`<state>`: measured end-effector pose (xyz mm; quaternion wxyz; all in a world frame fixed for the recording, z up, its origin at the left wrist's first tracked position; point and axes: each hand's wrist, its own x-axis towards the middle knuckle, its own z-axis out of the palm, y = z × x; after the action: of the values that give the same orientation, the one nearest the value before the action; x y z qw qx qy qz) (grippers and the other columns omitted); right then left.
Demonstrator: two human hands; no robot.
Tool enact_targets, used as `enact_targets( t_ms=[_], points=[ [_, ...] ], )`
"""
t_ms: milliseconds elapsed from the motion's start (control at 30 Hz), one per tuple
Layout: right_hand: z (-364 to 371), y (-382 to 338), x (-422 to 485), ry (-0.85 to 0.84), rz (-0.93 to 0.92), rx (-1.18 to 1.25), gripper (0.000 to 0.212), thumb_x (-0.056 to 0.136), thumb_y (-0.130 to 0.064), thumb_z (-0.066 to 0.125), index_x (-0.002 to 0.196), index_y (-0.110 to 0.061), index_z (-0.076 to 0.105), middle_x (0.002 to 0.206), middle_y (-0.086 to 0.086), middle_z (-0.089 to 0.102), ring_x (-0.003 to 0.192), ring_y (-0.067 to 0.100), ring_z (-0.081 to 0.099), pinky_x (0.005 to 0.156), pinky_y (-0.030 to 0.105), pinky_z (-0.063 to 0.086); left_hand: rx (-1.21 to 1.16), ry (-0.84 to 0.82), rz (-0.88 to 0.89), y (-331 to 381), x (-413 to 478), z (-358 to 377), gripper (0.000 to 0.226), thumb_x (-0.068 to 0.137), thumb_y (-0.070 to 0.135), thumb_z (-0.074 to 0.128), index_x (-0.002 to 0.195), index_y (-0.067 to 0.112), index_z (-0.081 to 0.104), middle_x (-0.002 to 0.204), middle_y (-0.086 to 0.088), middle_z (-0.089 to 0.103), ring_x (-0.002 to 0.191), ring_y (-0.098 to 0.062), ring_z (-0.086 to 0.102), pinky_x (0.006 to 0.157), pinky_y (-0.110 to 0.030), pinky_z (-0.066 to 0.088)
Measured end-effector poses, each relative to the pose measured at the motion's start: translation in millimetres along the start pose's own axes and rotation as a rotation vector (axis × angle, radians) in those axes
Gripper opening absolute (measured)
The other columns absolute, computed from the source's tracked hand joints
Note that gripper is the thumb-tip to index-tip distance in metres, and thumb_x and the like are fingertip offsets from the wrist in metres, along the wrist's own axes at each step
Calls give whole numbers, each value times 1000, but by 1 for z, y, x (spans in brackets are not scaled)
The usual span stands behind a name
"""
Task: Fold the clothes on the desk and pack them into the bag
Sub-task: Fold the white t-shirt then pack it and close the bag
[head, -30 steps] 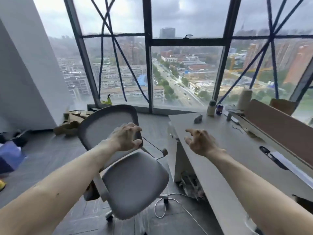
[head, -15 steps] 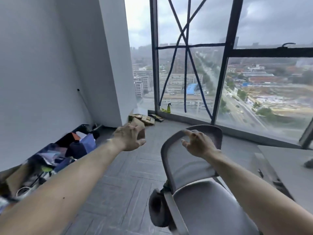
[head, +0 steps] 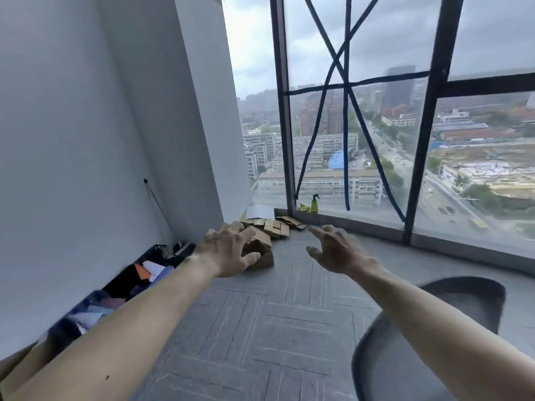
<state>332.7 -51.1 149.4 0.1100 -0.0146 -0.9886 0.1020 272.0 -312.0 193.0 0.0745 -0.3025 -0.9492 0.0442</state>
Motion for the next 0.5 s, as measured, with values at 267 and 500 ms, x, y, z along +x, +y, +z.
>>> enact_targets(
  t_ms=[267,500],
  points=[
    [30,36,185,9,78,12,62,98,-50,46,152,-28,28,145,9,46,125,29,51,91,40,45,45,-6,70,-78,201,12,61,96,57,48,148,29,37,150,-2,41,138,-24,39,108,-50,36],
    [54,113,308,-2,218,-36,65,96,-52,46,152,-24,30,146,7,45,127,29,49,97,44,44,27,22,223,-85,384,52,64,97,60,43,151,29,33,153,-1,36,139,-23,38,109,-48,36]
  ],
)
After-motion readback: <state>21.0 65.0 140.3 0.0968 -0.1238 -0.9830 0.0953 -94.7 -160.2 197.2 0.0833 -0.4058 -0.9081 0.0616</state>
